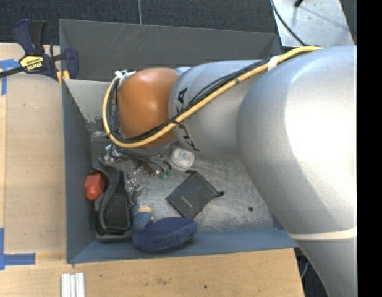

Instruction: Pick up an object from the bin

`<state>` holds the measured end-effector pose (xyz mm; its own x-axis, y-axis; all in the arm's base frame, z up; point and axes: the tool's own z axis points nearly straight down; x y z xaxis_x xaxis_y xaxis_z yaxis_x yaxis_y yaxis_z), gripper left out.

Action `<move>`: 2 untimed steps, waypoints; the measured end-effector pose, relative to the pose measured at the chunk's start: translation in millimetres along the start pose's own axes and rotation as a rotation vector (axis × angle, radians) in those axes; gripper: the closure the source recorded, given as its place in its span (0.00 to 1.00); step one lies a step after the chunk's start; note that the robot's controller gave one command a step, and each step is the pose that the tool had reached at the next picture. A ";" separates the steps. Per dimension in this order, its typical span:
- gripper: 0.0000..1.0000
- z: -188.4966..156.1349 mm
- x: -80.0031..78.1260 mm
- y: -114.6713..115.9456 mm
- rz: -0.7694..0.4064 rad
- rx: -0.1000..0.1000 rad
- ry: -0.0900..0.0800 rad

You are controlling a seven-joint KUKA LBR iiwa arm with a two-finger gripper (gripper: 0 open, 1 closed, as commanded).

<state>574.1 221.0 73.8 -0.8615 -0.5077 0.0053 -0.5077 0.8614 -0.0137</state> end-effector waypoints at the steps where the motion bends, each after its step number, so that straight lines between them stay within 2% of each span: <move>1: 0.00 -7.9 10.3 7.9 -0.181 0.010 -0.048; 2: 0.00 -9.3 9.1 7.0 -0.246 0.013 -0.054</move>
Offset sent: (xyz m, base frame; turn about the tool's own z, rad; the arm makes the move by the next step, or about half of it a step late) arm -0.0438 0.0073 -0.0026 -0.2237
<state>562.6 222.6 83.0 -0.7107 -0.7021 -0.0438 -0.7014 0.7120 -0.0317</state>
